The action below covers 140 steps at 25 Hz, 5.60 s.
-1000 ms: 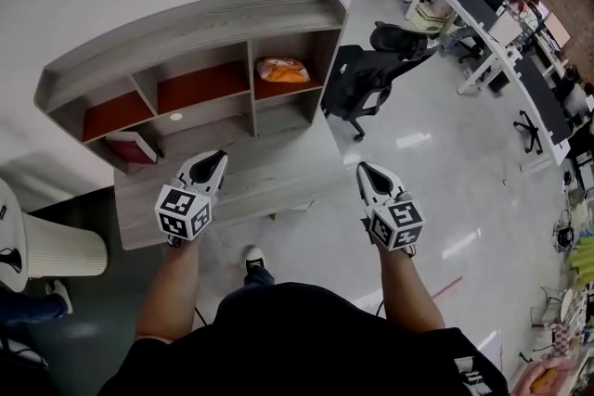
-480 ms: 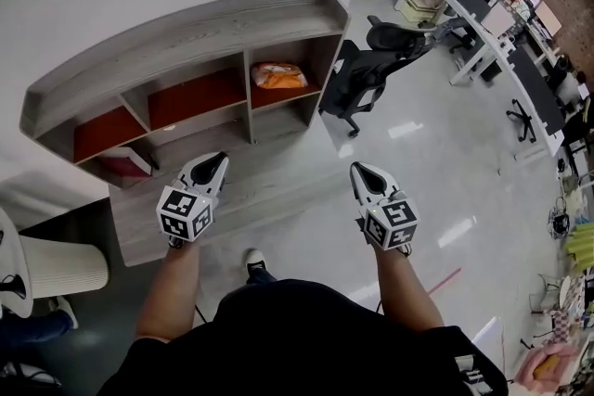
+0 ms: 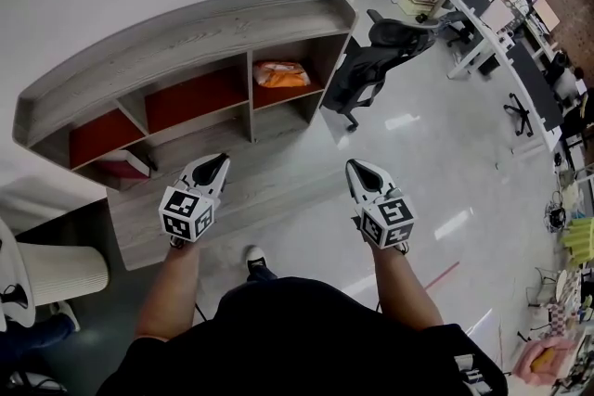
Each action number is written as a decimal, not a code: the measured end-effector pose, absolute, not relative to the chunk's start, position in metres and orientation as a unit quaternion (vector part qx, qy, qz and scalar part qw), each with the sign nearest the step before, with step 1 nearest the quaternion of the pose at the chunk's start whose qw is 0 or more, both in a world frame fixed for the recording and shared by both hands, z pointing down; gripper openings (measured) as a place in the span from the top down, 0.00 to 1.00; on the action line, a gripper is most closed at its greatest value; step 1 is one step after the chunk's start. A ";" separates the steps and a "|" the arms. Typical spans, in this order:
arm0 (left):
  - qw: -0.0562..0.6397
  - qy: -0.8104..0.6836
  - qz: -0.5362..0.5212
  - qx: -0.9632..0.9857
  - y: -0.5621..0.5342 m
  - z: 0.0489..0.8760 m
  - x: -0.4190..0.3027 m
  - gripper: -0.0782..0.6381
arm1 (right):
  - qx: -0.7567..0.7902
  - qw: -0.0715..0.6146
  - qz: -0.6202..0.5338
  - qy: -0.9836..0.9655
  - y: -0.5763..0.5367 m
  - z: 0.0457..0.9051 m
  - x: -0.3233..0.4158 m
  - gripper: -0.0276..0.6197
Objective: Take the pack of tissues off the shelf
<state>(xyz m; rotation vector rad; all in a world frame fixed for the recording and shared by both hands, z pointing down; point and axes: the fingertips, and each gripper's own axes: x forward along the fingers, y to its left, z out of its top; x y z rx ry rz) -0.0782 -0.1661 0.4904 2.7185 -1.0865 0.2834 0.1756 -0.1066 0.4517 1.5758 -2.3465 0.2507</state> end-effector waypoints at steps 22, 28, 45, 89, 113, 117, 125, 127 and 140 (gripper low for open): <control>0.100 -0.326 0.106 0.934 -0.204 0.506 -0.100 0.85 | 0.564 0.161 0.086 -0.805 -0.149 0.449 0.133 0.95; 0.098 -0.324 0.104 0.935 -0.218 0.504 -0.113 0.85 | 0.560 0.162 0.082 -0.808 -0.164 0.447 0.115 0.95; 0.087 -0.328 0.106 0.935 -0.230 0.500 -0.110 0.85 | 0.550 0.148 0.073 -0.819 -0.179 0.443 0.114 0.95; 0.102 -0.512 0.111 0.846 -0.241 0.482 -0.108 0.85 | 0.402 0.171 0.025 -0.899 -0.308 0.445 0.147 0.94; 0.125 -0.570 0.118 0.804 -0.224 0.497 -0.142 0.85 | 0.301 0.387 -0.161 -0.857 -0.378 0.500 0.074 0.61; 0.129 -0.580 0.120 0.795 -0.219 0.503 -0.145 0.85 | 0.293 0.430 -0.199 -0.830 -0.396 0.516 0.067 0.56; 0.148 -0.600 0.112 0.778 -0.211 0.509 -0.151 0.85 | 0.261 0.489 -0.217 -0.804 -0.421 0.546 0.053 0.53; 0.150 -0.605 0.113 0.774 -0.208 0.511 -0.154 0.85 | 0.250 0.499 -0.216 -0.801 -0.424 0.555 0.052 0.50; 0.171 -0.619 0.115 0.758 -0.193 0.526 -0.154 0.85 | 0.211 0.525 -0.217 -0.795 -0.440 0.583 0.040 0.48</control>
